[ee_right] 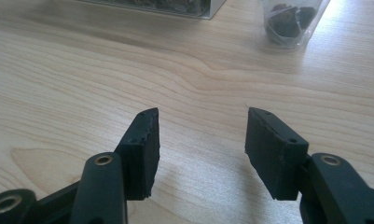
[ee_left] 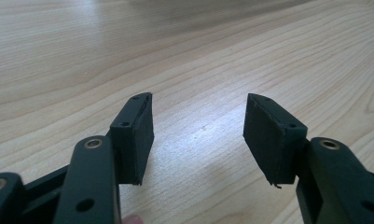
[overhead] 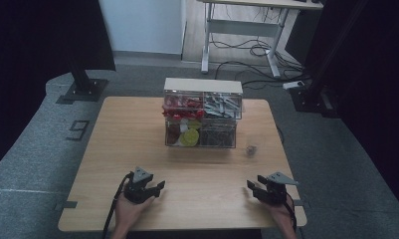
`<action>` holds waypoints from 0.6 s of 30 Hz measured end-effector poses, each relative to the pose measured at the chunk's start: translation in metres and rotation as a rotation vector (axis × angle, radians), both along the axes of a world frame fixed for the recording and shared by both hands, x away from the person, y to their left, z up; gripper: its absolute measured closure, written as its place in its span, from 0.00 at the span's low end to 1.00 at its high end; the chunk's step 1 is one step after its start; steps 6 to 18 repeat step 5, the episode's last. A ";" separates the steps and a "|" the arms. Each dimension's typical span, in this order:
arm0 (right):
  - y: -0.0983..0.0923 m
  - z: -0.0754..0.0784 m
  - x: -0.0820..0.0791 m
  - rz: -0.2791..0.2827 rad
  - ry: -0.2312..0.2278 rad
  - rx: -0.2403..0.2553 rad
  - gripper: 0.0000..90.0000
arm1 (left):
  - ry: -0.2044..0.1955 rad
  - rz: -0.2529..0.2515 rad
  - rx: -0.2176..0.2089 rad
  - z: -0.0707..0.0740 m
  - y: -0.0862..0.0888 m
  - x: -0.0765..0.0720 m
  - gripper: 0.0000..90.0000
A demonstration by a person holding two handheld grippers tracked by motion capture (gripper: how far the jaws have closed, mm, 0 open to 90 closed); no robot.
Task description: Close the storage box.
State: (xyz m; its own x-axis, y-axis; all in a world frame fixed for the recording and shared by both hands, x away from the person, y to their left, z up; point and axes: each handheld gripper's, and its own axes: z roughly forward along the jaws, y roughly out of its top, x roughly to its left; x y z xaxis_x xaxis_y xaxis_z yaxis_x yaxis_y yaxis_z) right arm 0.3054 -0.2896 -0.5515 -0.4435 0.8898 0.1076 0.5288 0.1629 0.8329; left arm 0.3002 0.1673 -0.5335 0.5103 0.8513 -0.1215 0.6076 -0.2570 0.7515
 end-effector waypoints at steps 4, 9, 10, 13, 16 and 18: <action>0.003 0.000 0.000 0.010 -0.002 -0.006 0.50 | 0.002 -0.006 0.024 -0.002 -0.002 0.001 0.47; 0.004 0.000 0.000 0.011 -0.004 -0.007 0.50 | -0.002 -0.007 0.033 -0.002 -0.002 0.001 0.47; 0.004 0.000 0.000 0.011 -0.004 -0.007 0.50 | -0.002 -0.007 0.033 -0.002 -0.002 0.001 0.47; 0.004 0.000 0.000 0.011 -0.004 -0.007 0.50 | -0.002 -0.007 0.033 -0.002 -0.002 0.001 0.47; 0.004 0.000 0.000 0.011 -0.004 -0.007 0.50 | -0.002 -0.007 0.033 -0.002 -0.002 0.001 0.47; 0.004 0.000 0.000 0.011 -0.004 -0.007 0.50 | -0.002 -0.007 0.033 -0.002 -0.002 0.001 0.47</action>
